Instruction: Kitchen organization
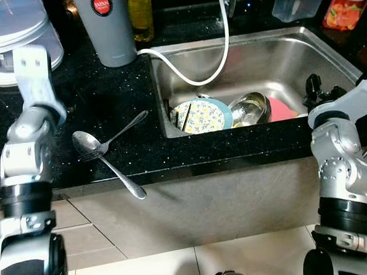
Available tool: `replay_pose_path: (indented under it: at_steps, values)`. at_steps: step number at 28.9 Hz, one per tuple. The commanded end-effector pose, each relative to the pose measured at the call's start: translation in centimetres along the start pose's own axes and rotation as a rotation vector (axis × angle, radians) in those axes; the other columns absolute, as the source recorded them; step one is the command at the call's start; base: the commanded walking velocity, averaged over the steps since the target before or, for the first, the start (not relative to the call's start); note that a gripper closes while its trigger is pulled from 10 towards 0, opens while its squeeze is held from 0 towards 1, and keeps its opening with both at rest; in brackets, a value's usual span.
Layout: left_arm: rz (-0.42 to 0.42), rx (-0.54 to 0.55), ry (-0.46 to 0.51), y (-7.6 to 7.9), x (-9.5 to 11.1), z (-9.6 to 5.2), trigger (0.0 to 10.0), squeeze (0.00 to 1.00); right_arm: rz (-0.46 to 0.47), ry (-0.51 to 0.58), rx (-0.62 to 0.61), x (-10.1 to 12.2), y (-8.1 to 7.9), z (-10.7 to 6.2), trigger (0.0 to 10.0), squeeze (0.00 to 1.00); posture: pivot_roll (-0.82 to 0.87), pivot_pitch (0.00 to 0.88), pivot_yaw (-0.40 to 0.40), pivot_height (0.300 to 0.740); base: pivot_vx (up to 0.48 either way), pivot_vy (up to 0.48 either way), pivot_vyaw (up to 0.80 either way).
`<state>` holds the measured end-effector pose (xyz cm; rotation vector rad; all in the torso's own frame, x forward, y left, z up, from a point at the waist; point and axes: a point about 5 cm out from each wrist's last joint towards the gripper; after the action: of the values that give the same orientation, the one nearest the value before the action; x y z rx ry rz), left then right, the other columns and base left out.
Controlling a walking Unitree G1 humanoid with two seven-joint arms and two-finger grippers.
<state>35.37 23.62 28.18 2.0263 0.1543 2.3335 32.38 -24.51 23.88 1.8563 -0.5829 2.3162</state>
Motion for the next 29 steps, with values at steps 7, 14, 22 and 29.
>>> replay_pose_path:
  at_steps: [7,14,22,29]
  values:
    - [-0.089,0.004,-0.131,1.7,-3.1,2.0,10.0,0.0,-0.004,-0.002,0.016,-0.3,-0.6,0.3,10.0,0.0,0.05,0.006,0.014,0.74,0.0,0.0,0.0]
    - [-0.177,0.116,-0.279,2.7,-7.1,3.4,10.0,0.0,-0.016,0.016,0.029,0.1,-0.8,0.0,10.0,0.0,0.02,0.014,0.035,0.74,0.0,0.0,0.0]
    - [-0.195,0.341,-0.279,0.8,-8.0,3.1,10.0,0.0,-0.031,0.007,-0.006,0.0,0.3,-0.5,10.0,0.0,0.01,0.036,0.036,0.74,0.0,0.0,0.0]
    - [-0.218,0.416,-0.294,-0.7,-8.5,3.0,10.0,0.0,-0.017,-0.002,0.03,-0.3,-0.9,0.0,10.0,0.0,0.03,0.033,0.024,0.74,0.0,0.0,0.0]
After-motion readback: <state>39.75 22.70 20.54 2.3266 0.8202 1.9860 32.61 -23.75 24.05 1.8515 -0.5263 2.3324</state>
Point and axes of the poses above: a point about 5 cm out from each wrist's last joint towards the gripper, its own z axis pointing out of the wrist towards the gripper, its own x axis along the axis of the wrist's last joint, y = z × x, and after that the axes turned 12 degrees about -z, right-handed
